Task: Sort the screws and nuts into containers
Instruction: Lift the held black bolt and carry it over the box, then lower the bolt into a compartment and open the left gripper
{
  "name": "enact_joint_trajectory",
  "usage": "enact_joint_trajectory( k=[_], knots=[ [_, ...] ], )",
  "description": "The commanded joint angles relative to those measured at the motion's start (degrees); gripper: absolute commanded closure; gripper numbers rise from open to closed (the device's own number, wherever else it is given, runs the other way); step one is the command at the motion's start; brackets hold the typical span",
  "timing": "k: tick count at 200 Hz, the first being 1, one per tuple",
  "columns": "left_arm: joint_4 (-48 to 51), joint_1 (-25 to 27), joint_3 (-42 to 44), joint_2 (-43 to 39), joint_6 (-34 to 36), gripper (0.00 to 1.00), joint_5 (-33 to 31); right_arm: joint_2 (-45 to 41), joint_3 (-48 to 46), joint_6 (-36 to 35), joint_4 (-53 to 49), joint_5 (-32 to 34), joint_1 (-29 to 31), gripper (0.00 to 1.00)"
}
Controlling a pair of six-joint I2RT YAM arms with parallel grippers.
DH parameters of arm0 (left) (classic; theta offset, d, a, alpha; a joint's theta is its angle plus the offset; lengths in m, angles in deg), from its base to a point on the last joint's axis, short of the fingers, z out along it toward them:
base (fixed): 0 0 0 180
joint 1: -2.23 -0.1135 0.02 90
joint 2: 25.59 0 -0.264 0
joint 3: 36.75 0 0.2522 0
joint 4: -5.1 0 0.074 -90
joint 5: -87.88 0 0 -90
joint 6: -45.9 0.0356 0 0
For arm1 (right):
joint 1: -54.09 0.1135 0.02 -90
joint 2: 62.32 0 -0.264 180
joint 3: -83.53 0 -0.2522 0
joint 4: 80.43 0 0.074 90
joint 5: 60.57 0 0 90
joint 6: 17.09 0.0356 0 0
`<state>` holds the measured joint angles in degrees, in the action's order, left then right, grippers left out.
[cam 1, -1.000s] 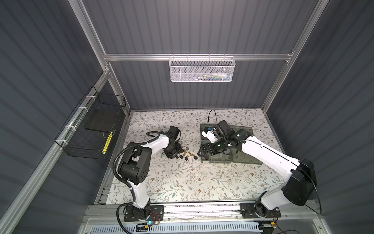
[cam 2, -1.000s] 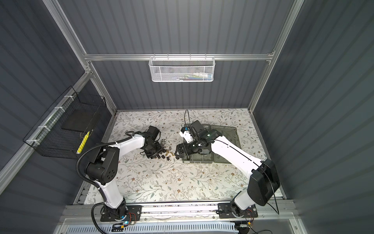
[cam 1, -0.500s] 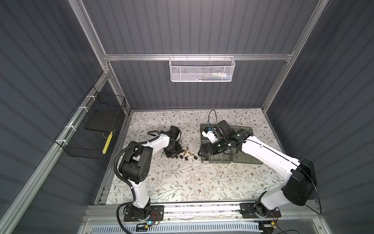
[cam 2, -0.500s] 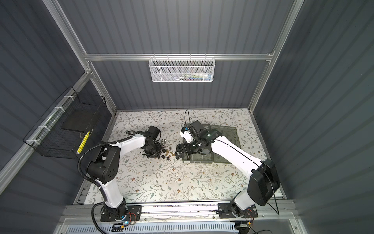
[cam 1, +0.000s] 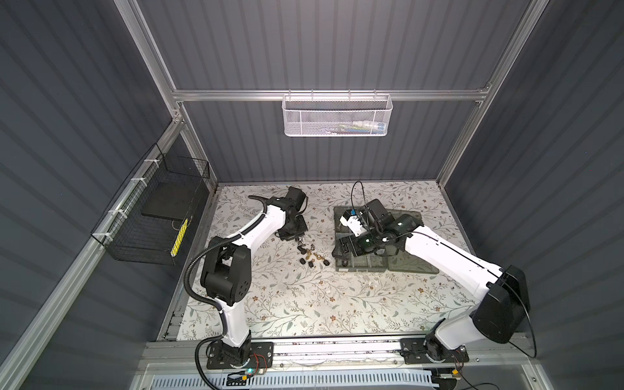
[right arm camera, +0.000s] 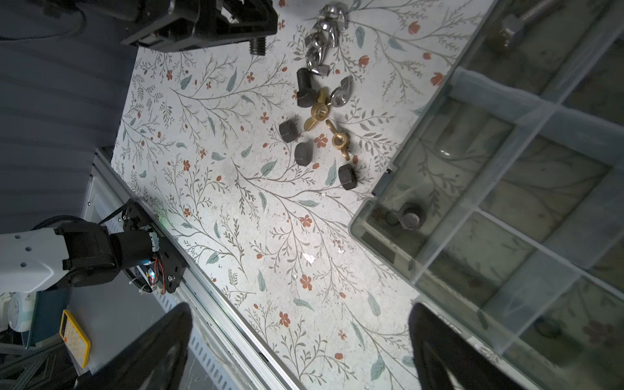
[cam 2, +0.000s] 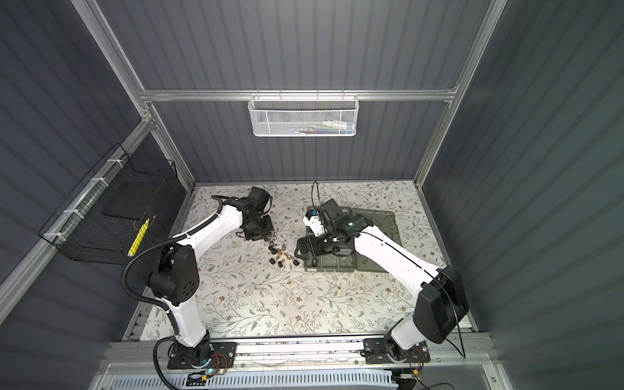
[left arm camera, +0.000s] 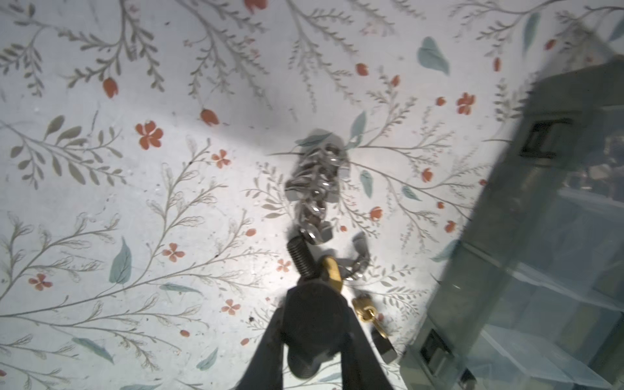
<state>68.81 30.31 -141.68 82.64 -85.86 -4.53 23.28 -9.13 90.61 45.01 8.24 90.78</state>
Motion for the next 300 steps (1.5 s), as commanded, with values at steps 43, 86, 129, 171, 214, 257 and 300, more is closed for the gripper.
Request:
enact_joint_trajectory(
  k=[43,86,129,171,214,257,300],
  knots=[
    [2.82,9.7,-11.68,9.22,0.51,1.0,1.89,-7.11,-5.2,3.72,0.35,4.03,-4.36,0.01],
    [0.85,12.63,-15.71,13.15,-0.09,1.0,4.56,-11.54,-9.1,6.23,1.38,3.08,-8.44,0.01],
    [0.13,14.6,-18.68,15.93,-0.47,1.0,5.97,-13.03,-9.87,6.73,0.97,3.96,-9.06,0.01],
    [-0.63,16.47,-21.18,18.8,-1.03,1.0,7.42,-14.47,-10.97,7.49,1.09,5.04,-9.85,0.01],
    [-2.37,16.75,-18.07,19.92,-2.67,1.0,8.47,-14.41,-11.32,7.83,1.16,4.42,-10.52,0.01],
    [-2.53,16.72,-16.29,20.17,-2.86,0.98,8.72,-14.19,-11.35,7.84,1.25,4.23,-10.59,0.01],
    [-2.67,16.74,-15.27,20.1,-2.98,0.92,9.27,-14.07,-11.59,8.04,1.25,3.96,-10.72,0.01]
  ],
)
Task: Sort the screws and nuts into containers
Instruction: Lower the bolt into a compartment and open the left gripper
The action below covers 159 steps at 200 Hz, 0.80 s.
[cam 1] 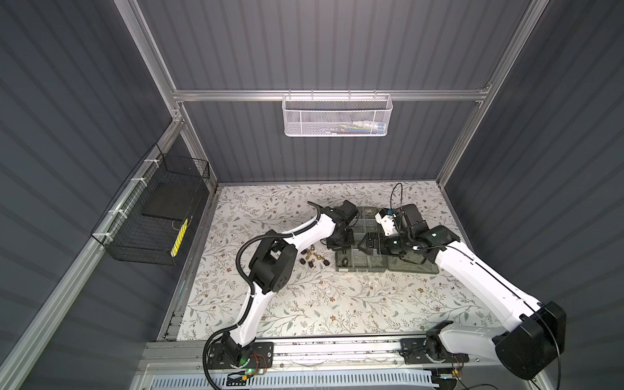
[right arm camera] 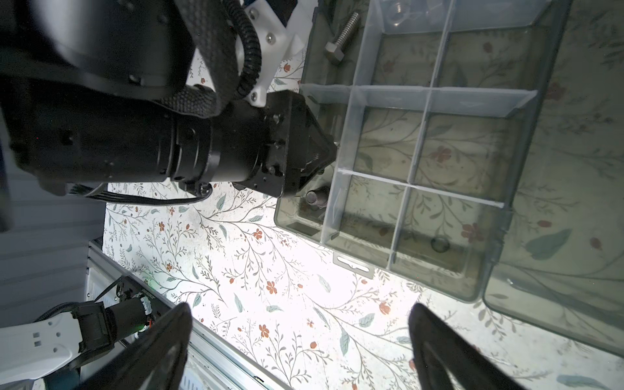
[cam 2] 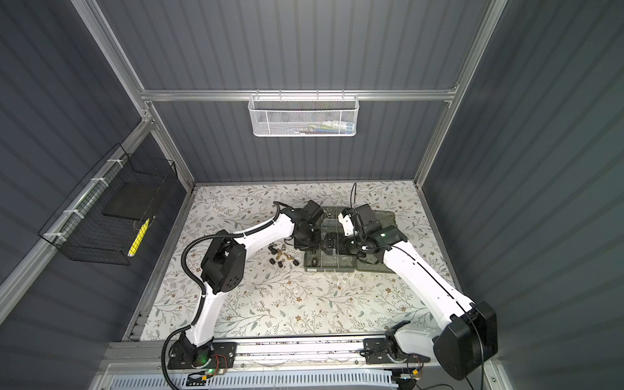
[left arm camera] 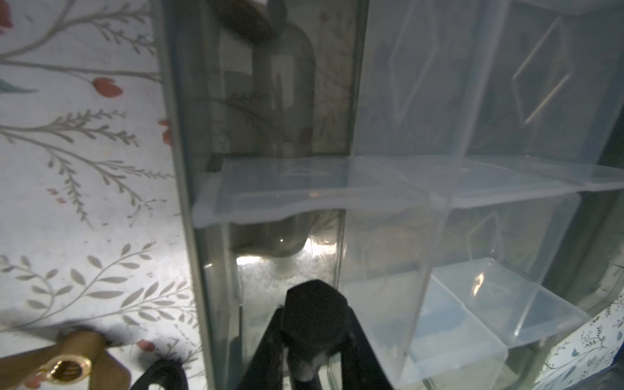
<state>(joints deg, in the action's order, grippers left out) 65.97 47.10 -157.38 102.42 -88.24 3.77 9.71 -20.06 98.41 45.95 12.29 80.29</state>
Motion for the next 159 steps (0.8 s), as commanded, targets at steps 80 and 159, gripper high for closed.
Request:
enact_joint_trajectory(
  k=[80,159],
  knots=[
    [0.24,-0.1,-0.62,0.46,-0.34,0.79,1.43,-0.21,-0.69,0.25,0.4,-0.21,-0.63,0.01],
    [0.61,-0.06,-0.8,0.19,-0.3,0.6,1.67,-0.18,-0.85,0.34,0.56,-0.52,-0.89,0.01]
  ],
)
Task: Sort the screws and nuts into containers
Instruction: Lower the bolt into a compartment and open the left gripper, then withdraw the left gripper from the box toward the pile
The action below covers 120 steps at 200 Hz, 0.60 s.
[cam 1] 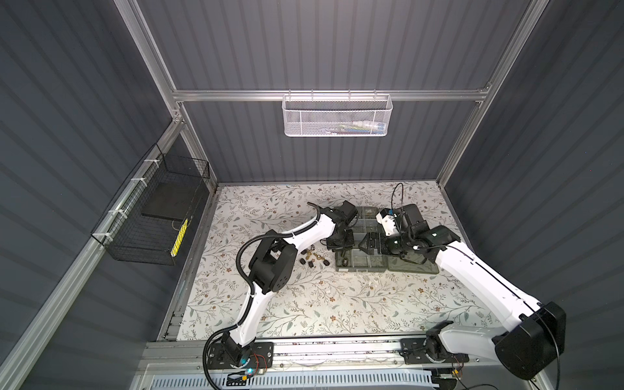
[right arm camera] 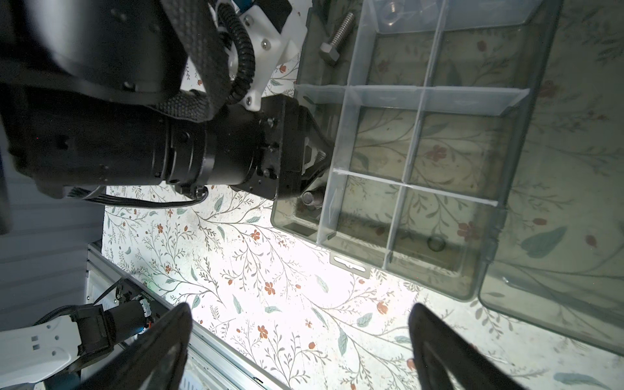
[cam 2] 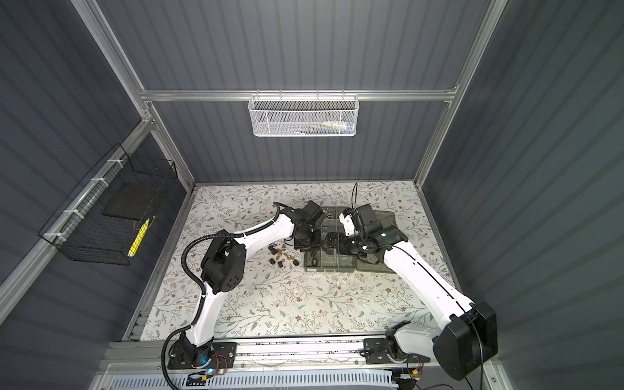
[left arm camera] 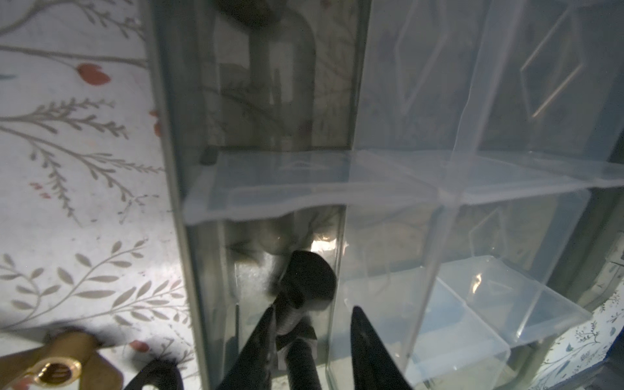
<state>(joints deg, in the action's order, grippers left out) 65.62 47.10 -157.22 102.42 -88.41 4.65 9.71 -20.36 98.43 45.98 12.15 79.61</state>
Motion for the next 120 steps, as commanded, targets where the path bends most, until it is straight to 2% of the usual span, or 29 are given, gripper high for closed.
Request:
enact_joint_trajectory(
  k=[1,44,120],
  knots=[
    [0.96,-0.05,-0.95,0.17,-0.19,0.6,0.75,-0.2,-0.55,0.32,0.5,-0.39,-0.25,0.01],
    [1.42,-0.09,-1.54,-0.89,-0.17,0.56,0.06,-0.66,-0.77,0.31,0.61,-0.45,-0.34,0.01],
    [4.45,-0.31,-3.7,-3.02,1.66,0.38,-3.75,-0.9,-1.26,0.44,1.2,-1.35,-0.36,0.01]
  ],
)
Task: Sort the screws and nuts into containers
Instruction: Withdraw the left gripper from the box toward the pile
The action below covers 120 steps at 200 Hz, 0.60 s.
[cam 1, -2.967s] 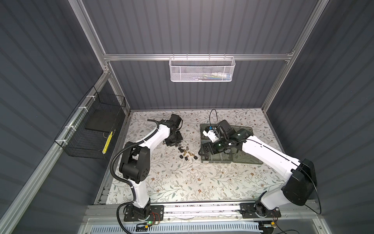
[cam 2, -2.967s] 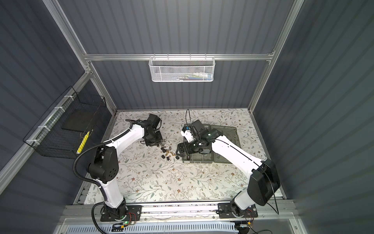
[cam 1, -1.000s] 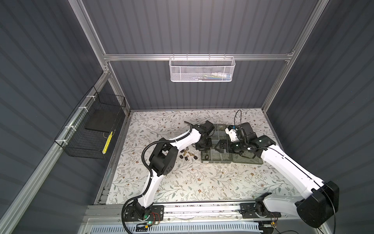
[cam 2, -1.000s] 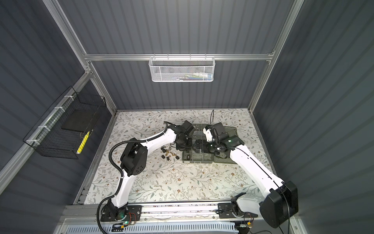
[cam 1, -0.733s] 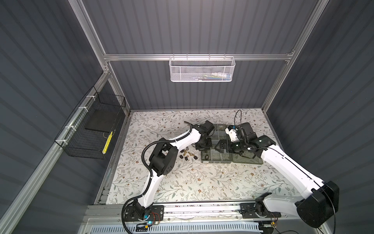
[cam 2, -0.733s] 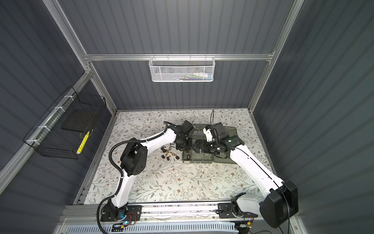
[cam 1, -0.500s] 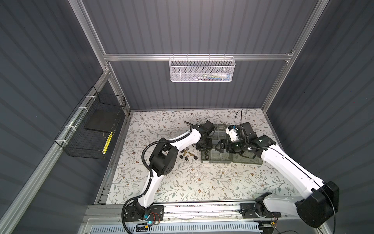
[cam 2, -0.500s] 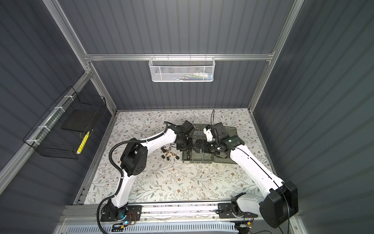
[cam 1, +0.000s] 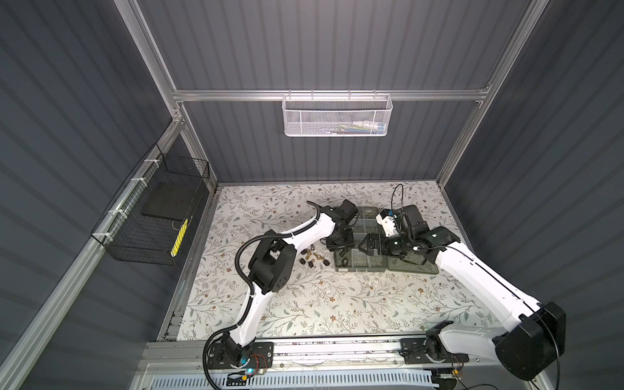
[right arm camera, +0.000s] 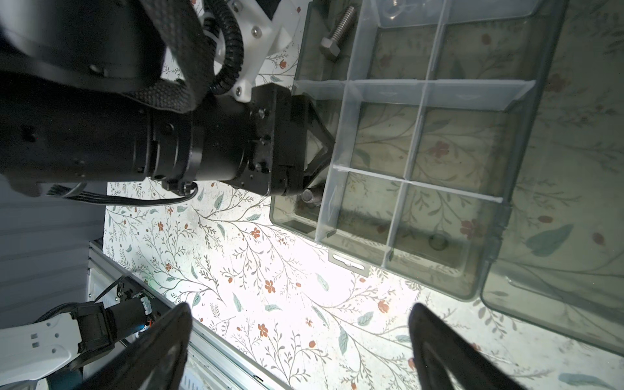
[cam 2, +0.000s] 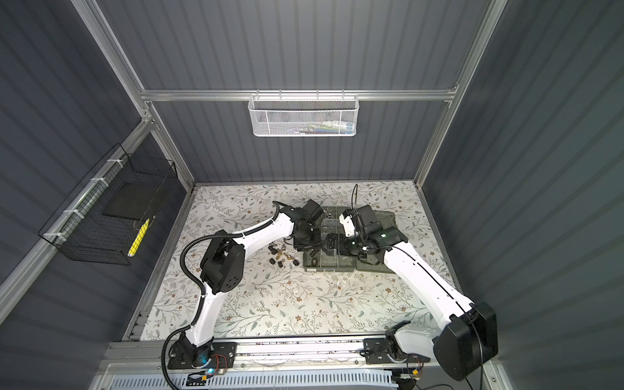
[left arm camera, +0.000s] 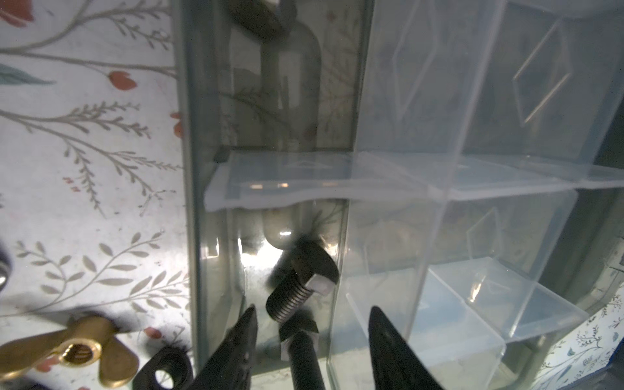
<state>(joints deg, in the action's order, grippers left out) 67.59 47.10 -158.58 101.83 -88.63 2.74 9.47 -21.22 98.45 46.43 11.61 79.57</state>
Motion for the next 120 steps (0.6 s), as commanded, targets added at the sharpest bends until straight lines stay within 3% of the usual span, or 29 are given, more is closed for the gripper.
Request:
enact_joint_trajectory(
  k=[1,120],
  knots=[
    [2.54,-0.33,-2.34,-2.43,1.89,0.38,-1.9,-0.67,-0.41,0.45,0.72,-0.81,-0.33,0.01],
    [3.74,-1.96,-2.62,-5.58,2.8,0.21,-3.02,-0.25,0.03,-0.06,1.0,-2.84,-0.21,0.01]
  ],
)
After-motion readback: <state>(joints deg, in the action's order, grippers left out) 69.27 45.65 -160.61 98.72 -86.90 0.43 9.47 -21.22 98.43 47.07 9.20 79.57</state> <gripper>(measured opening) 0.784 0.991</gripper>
